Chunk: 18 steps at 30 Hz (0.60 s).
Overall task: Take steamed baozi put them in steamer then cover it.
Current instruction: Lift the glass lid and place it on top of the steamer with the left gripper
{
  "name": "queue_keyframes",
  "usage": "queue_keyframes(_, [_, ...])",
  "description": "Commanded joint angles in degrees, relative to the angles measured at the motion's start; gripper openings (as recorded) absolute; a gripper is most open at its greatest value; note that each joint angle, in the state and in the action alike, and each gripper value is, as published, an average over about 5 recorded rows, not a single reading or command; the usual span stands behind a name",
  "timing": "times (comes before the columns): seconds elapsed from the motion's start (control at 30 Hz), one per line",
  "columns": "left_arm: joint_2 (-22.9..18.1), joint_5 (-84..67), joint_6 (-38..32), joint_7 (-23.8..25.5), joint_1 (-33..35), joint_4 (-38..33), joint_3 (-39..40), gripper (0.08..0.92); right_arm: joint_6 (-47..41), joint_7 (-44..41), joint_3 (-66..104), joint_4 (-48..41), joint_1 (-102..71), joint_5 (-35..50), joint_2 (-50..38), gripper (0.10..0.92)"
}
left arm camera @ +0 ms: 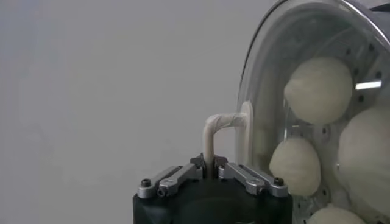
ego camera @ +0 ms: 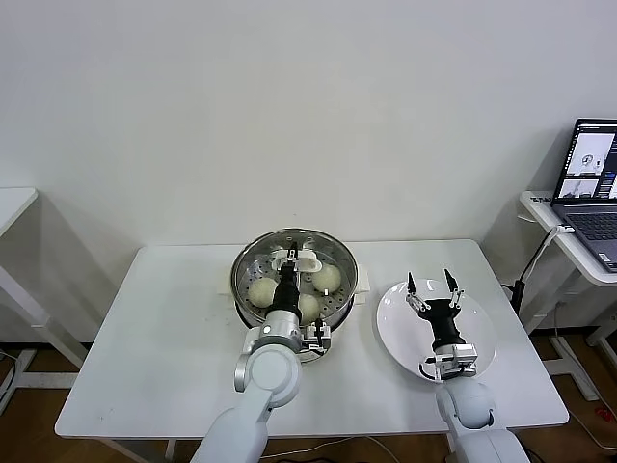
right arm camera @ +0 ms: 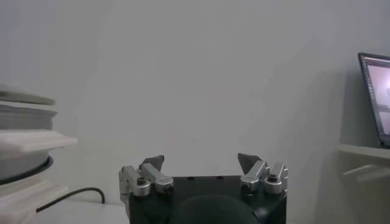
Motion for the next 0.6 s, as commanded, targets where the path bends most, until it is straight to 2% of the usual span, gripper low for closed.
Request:
queue_keyframes(0.03, [-0.2,0.4,-0.2,-0.2,-0.5,1.5,-0.3,0.187,0.1,-0.1,-0.1,-0.1,0.0,-0.1,0.0,0.823])
queue_keyframes(0.6, [-0.5,0.2,-0.6,-0.4,-0.8,2.6,-1.1,0.187,0.1,-0.1,-0.1,-0.1,0.3,-0.1,-0.2,0.823])
